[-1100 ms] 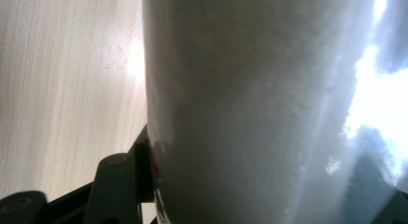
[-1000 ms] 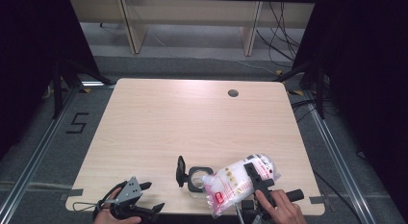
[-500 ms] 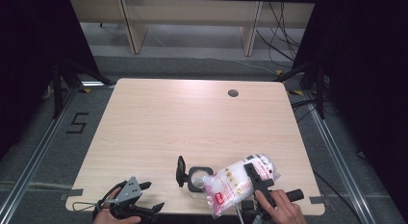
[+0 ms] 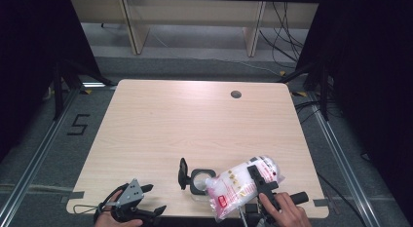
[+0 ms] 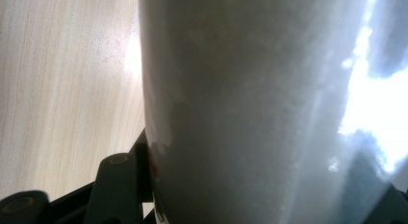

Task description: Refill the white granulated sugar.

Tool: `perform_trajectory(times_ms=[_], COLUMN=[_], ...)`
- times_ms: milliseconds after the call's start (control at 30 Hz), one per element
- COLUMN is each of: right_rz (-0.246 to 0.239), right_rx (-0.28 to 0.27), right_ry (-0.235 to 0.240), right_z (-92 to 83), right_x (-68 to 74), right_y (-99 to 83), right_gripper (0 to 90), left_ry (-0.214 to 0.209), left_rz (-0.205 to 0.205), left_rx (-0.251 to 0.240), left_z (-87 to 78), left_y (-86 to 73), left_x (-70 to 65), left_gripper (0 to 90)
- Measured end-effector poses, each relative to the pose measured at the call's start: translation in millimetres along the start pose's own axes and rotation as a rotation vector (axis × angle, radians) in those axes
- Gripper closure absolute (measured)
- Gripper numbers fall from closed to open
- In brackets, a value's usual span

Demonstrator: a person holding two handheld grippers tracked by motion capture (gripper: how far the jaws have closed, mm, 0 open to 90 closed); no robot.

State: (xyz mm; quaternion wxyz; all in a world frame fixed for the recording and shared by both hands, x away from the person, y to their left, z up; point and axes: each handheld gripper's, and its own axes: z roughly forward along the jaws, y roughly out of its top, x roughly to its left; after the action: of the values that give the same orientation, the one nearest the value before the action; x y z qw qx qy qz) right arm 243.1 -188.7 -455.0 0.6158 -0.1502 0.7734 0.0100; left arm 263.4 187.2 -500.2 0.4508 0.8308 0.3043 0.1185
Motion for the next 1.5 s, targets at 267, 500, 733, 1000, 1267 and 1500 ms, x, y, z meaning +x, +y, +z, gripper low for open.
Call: perform_trajectory(times_ms=[267, 500, 733, 1000, 1267, 1500], right_rz=[-0.071, -0.04, -0.054, -0.021, -0.036, -0.075], right_rx=[0.026, -0.002, -0.016, 0.011, 0.004, 0.031], right_ry=[-0.016, -0.031, -0.03, -0.012, -0.036, -0.032], right_z=[-2.3, -1.2, -2.2, -4.2, -3.9, -6.0], right_x=[-1.3, 0.3, -1.1, -1.1, -3.5, -6.2], right_y=[2.8, 1.7, 2.2, 0.8, -3.0, -1.1], right_gripper=[44.7, 44.7, 44.7, 44.8, 44.9, 44.9], left_ry=[0.001, 0.007, 0.006, 0.003, 0.007, 0.009], left_rz=[0.015, 0.017, 0.003, -0.005, 0.003, 0.021], left_rx=[0.031, 0.022, 0.008, 0.016, 0.011, 0.039], left_z=[-1.8, -1.0, -0.1, -0.5, -0.8, -2.4], left_y=[0.8, 0.3, 0.2, 0.2, 0.4, 0.7], left_x=[1.1, 1.0, -0.7, -0.9, 0.0, 1.6], left_gripper=[17.8, 17.8, 17.9, 17.8, 17.9, 17.9])
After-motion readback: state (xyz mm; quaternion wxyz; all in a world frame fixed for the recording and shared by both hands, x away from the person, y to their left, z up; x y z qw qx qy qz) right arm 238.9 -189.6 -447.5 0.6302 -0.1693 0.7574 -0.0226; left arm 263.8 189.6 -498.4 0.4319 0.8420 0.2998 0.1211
